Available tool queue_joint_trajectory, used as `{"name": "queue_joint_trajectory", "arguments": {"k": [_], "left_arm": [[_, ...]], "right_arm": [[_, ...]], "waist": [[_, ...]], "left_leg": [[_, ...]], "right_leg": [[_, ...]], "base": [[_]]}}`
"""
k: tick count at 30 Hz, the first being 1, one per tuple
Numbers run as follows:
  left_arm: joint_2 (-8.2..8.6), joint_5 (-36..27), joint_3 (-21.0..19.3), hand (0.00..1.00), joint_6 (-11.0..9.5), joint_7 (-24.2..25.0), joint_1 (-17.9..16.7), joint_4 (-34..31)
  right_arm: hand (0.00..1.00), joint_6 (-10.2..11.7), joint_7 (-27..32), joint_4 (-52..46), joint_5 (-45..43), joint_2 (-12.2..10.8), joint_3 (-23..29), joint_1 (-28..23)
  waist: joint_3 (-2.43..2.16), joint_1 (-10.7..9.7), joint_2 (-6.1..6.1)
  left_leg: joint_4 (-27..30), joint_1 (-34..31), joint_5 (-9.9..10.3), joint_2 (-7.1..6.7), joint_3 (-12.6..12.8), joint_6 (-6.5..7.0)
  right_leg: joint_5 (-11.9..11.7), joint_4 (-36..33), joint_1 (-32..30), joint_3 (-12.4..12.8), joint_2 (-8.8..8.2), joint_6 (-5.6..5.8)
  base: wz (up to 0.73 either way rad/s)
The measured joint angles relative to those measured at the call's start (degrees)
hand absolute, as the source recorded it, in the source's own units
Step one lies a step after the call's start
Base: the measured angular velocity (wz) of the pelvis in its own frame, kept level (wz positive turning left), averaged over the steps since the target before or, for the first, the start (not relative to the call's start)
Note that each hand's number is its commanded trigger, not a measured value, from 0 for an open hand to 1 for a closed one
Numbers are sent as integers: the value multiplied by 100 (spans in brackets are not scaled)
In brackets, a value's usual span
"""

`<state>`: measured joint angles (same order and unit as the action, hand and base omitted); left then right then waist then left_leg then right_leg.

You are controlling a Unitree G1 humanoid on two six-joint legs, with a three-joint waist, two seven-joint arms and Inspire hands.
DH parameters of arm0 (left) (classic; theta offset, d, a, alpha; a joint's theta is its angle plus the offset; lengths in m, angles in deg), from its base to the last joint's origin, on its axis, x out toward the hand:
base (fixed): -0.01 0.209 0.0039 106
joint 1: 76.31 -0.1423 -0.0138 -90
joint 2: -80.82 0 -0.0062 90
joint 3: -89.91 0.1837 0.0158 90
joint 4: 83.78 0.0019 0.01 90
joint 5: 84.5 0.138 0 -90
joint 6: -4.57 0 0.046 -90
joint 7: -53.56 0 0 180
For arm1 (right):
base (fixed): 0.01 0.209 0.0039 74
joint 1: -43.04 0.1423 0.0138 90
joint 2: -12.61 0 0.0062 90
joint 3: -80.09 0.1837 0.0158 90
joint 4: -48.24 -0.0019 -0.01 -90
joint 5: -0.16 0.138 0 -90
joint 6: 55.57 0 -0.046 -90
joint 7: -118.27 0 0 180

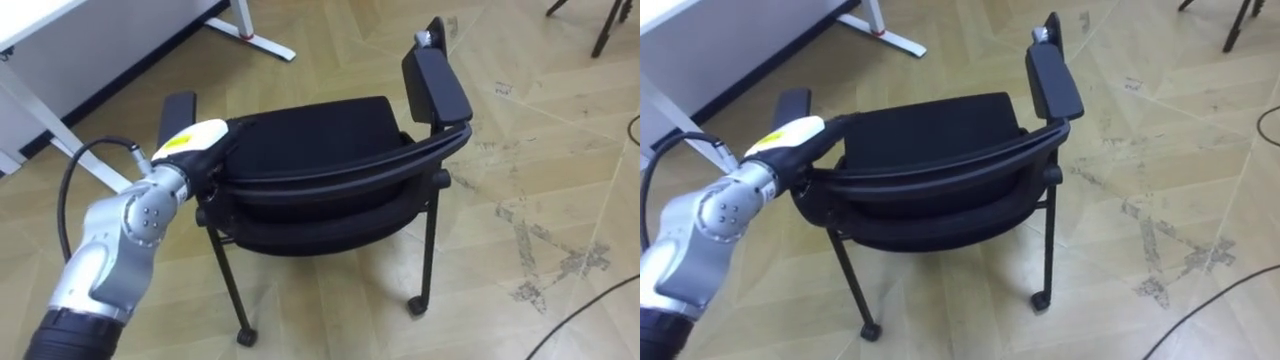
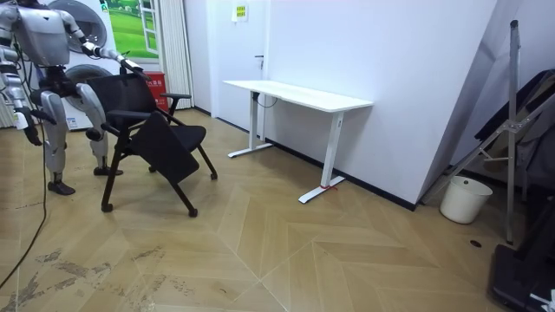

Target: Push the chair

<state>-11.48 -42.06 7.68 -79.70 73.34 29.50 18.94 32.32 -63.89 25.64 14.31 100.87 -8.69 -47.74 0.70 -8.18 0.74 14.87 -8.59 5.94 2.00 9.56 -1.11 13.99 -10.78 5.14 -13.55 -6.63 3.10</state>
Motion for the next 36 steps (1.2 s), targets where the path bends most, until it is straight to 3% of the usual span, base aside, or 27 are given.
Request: {"name": "queue_joint_trajectory", "arguments": {"k": [1, 3, 6, 7, 12, 17, 31, 36], "left_arm": [[5, -15, 0, 42, -18, -48, 22, 60], [29, -22, 0, 66, -71, -146, 87, 210], [49, -22, -25, 76, -89, -208, 87, 247], [48, -21, -25, 100, -97, -208, 86, 247], [-32, 8, 36, 100, -290, -207, 85, 293], [-168, 153, 197, 100, -355, -205, 85, 308], [-33, 234, 198, 100, -329, -343, 34, 308], [-37, 203, 198, 100, -377, -422, 35, 421]], "right_arm": [[0, 0, 11, -23, 0, -16, 0, 1], [0, 1, 16, -77, 1, -72, 0, 8], [0, 1, 7, -78, 3, -102, 0, 10], [0, 1, 7, -78, 4, -102, 0, 10], [0, 4, -39, -79, 4, -101, -4, 20], [0, 8, -48, -71, -8, -99, -6, 18], [0, 15, -24, -58, -34, -86, 6, -20], [0, 28, 45, -49, -578, -32, 49, -63]], "waist": [[0, -6, -1], [8, -22, -16], [6, -47, -22], [5, -47, -24], [-1, -43, -31], [-21, -57, 0], [-30, -87, 116], [-34, -125, 144]], "left_leg": [[-1, 0, -8, 0, -1, 2], [-3, 0, -27, 6, -4, 6], [0, 0, -30, 9, -5, 9], [1, -1, -30, 8, -5, 9], [41, -8, -30, 14, -13, 10], [67, -14, -30, 27, -13, 11], [144, -82, -28, 65, -37, 11], [142, -69, -28, 62, -50, 11]], "right_leg": [[0, -1, 0, -1, 0, 0], [-2, -12, 0, -2, 4, -3], [-3, -23, -2, 0, 5, -4], [-3, -24, -3, 0, 5, -4], [-3, -60, -5, -2, 5, -4], [-4, -87, -19, 30, 14, -4], [-15, -87, -43, 86, 54, -22], [-15, -87, -19, 72, 54, -22]], "base": [[0], [0], [0], [0], [0], [0], [0], [0]]}}
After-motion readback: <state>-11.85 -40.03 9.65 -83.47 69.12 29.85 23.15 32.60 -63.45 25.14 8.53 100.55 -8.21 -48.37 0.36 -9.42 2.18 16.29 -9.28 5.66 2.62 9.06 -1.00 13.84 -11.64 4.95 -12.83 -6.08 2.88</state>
